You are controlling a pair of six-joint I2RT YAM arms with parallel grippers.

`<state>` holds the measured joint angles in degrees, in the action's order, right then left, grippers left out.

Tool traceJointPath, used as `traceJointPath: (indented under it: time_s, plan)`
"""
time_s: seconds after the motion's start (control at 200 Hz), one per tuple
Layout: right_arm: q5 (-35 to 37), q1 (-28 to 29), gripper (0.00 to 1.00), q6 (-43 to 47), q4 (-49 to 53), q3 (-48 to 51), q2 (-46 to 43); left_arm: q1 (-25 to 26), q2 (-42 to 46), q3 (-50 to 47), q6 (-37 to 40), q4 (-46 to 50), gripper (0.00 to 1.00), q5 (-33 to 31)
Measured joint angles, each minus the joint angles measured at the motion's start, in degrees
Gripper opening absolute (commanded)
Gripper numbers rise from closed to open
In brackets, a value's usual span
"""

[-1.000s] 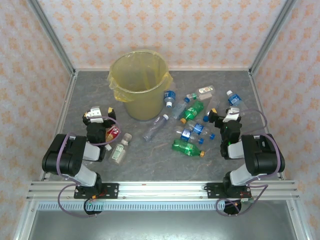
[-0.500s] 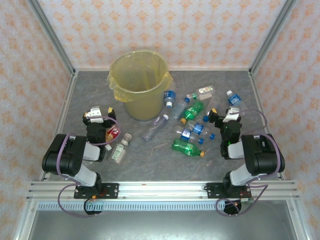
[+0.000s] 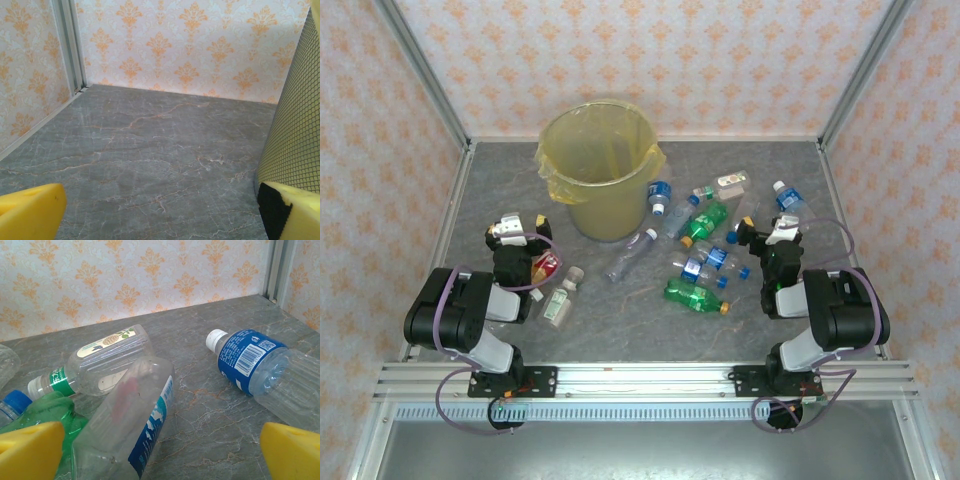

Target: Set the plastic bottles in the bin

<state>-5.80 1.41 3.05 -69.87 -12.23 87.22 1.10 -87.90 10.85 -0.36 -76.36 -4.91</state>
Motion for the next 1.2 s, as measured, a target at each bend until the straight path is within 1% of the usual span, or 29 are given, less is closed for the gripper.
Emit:
traceJointPath:
  time_s: [0.095, 0.175, 0.295, 0.43, 0.546, 0.636, 0.756, 0.841, 0.956, 1.106, 1.201]
  plan:
    - [0.63, -0.15, 1.00, -0.24, 0.02, 0.00, 0.00, -0.04, 0.15, 0.15, -0.02, 0.50, 1.00, -0.02]
    - [1.51, -0.24, 1.00, -0.44, 0.04, 0.00, -0.02, -0.11, 1.88, 1.86, -0.22, 5.09, 1.00, -0.26]
    - [3.48, -0.24, 1.00, -1.07, 3.08, -0.02, -3.04, -0.09, 7.43, 8.46, -1.40, 16.90, 1.00, -2.27]
    - [6.67, -0.24, 1.00, -3.74, 11.93, -1.53, -12.85, -0.11, 15.98, 16.98, -8.46, 32.22, 1.00, -9.05]
    - [11.37, -0.24, 1.00, -10.60, 20.90, -4.63, -21.20, -0.15, 21.84, 23.47, -14.80, 44.26, 1.00, -12.11]
    - [14.21, -0.24, 1.00, -17.88, 29.99, -8.94, -26.36, -0.42, 25.40, 26.51, -18.82, 52.43, 1.00, -11.58]
    - [14.86, -0.24, 1.00, -26.73, 39.12, -12.55, -31.41, -0.52, 29.33, 27.15, -24.52, 62.42, 1.00, -9.57]
    - [12.59, -0.24, 1.00, -30.58, 43.01, -12.74, -33.81, -0.52, 32.50, 26.64, -28.96, 69.40, 0.99, -7.21]
    - [6.32, -0.24, 1.00, -34.34, 46.51, -12.61, -35.19, -0.50, 38.38, 23.43, -33.51, 75.43, 0.99, -3.32]
    - [-3.98, -0.20, 1.00, -38.49, 45.94, -9.86, -38.21, 0.09, 46.12, 17.38, -39.21, 82.05, 0.99, 1.44]
    - [-9.73, 0.33, 1.00, -41.64, 42.86, -6.25, -40.87, 3.32, 50.49, 13.40, -42.64, 86.05, 0.99, 2.78]
